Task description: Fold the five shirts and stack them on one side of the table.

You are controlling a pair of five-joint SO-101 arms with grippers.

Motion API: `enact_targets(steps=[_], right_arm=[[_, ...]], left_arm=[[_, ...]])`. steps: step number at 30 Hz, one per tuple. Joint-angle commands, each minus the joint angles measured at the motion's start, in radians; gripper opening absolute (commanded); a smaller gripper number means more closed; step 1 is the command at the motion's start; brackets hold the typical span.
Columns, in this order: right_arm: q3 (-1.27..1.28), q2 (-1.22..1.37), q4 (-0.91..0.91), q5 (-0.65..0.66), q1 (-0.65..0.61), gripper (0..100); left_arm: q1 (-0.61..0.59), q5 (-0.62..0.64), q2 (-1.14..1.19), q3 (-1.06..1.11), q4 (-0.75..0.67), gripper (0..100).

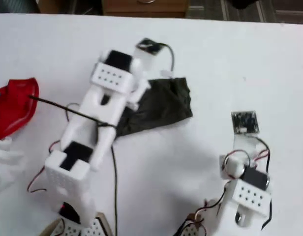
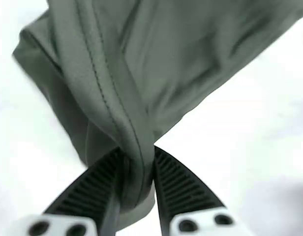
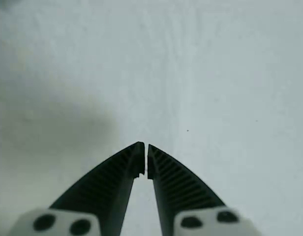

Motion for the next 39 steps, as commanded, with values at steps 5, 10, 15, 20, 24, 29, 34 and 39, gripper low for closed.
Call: enact_targets(steps=[5,10,15,20,24,29,34,39], right_arm=[[0.175,-0.131,-0.136,0.006,0.005,1.8],[0.253,-0.200,-0.202,0.003,0.007,1.8],[0.273,-0.263,-0.162,0.003,0.005,1.8],[0.293,-0.306,-0.154,0.003,0.002,1.8],[0.295,-0.309,-0.154,0.003,0.002,1.8],[0.295,-0.311,-0.154,0.003,0.001,1.8],[0.295,-0.311,-0.154,0.003,0.001,1.8],[0.295,-0.311,-0.154,0.003,0.001,1.8]], left_arm=[[0.109,0.005,-0.060,-0.127,-0.161,3],[0.155,0.005,0.015,-0.147,-0.253,3],[0.153,0.005,0.189,-0.282,-0.285,3],[0.167,0.005,0.351,-0.490,-0.264,3],[0.176,0.005,0.459,-0.625,-0.256,3],[0.189,0.005,0.563,-0.731,-0.244,3],[0.193,0.005,0.632,-0.812,-0.244,3],[0.193,0.005,0.651,-0.823,-0.232,11]])
